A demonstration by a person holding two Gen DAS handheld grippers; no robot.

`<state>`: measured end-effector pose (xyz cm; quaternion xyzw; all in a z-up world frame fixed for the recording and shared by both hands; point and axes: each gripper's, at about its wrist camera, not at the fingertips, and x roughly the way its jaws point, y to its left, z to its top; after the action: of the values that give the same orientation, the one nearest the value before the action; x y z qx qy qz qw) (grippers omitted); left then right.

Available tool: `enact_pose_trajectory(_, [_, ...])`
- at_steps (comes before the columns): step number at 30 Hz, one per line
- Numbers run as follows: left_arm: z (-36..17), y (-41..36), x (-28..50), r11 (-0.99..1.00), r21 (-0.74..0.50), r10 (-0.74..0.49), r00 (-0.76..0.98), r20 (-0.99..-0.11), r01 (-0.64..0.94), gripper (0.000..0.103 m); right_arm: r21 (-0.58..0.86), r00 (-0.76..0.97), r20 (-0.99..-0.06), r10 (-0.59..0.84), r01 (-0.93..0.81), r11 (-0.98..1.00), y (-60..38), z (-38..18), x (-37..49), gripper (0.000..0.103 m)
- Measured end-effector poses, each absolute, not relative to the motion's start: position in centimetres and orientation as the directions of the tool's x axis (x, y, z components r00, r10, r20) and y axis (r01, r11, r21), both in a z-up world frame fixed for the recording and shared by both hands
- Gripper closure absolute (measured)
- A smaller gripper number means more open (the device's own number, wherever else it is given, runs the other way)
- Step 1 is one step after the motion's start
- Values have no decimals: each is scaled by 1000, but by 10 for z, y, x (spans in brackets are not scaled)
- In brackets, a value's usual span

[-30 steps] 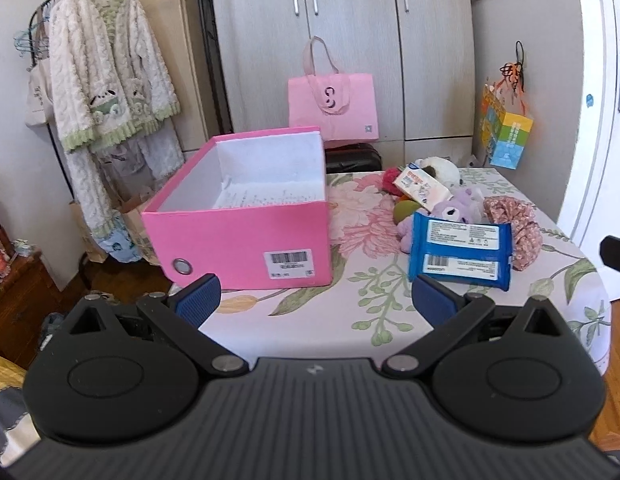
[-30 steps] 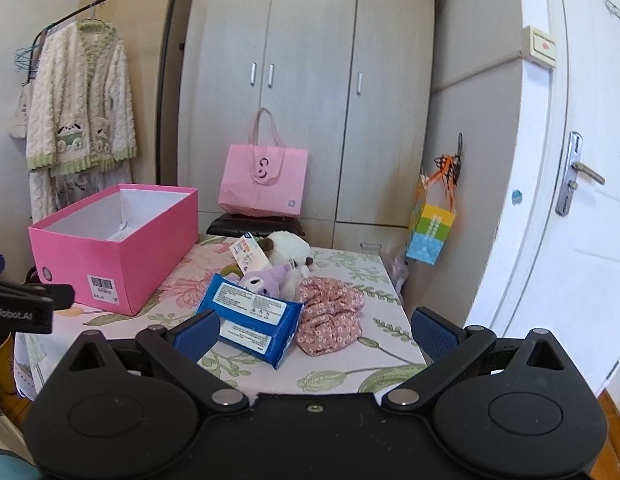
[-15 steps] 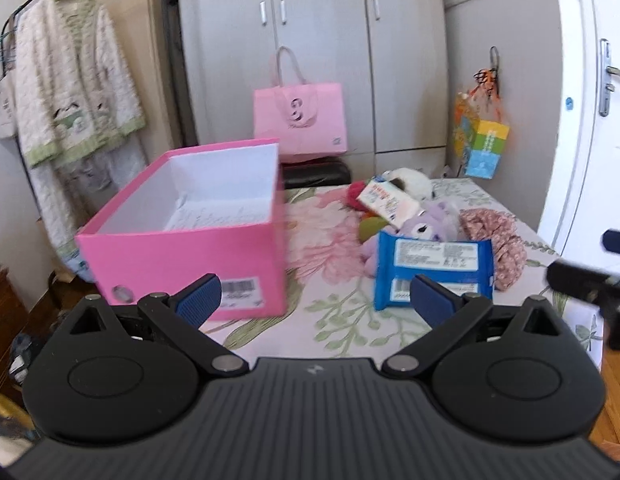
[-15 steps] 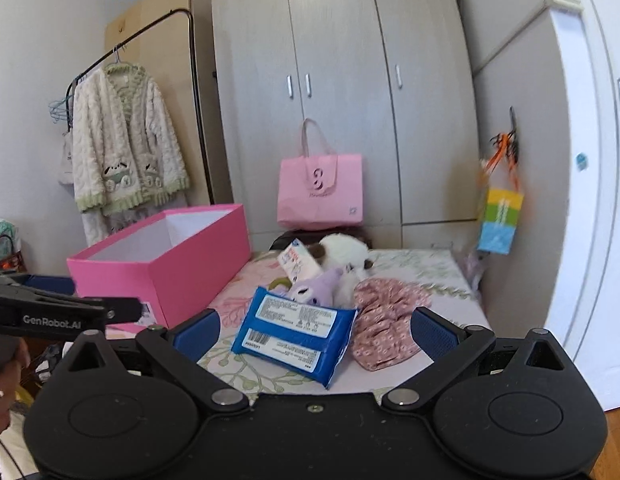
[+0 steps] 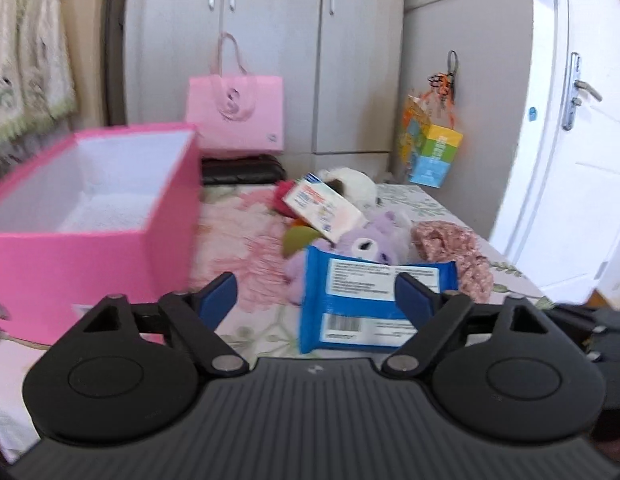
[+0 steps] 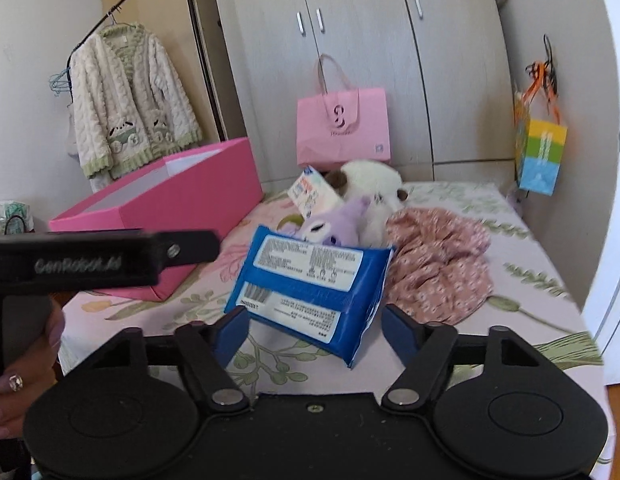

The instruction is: Organize soft objects

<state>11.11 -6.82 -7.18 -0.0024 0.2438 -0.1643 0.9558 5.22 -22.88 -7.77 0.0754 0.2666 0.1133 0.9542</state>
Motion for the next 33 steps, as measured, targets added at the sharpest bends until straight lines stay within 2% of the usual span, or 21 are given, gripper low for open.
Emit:
enact_pose_trajectory(2, [-81,-71,124,941,-114,-332,801,-499,319,33,217,823,-505,259,-169,961,-229,-84,58,32])
enact_pose_trajectory(5, [-96,-74,139,943,-134,-327,776,-539,305,40,232,816,-520,253,-150,961,-232,-92,65,34])
enact_pose_trajectory(10, [-111,-77,149,940,-133,-335,767,-548,316,41,286,803,-524,285,-150,946,-237,-101,71,44])
enact_pose_trajectory(14, [-115,-73,155,904,-225,-425,707,-565,364,57,291,807,-518,284,-146,945,-235,-104,74,50])
enact_pose_trajectory(17, [-113,-76,149,900,-194,-428,710,-558,390,63,265,817,-516,257,-133,955,-230,-103,74,56])
enact_pose_trajectory(19, [-111,-80,143,904,-174,-416,715,-562,390,63,242,816,-522,248,-137,960,-228,-102,74,60])
enact_pose_trajectory(24, [-100,-86,127,912,-115,-384,721,-577,394,63,193,816,-529,231,-150,970,-222,-94,68,61])
enact_pose_trajectory(33, [-81,-64,114,902,-163,-403,647,-647,399,63,154,783,-569,253,-201,967,-208,-72,56,57])
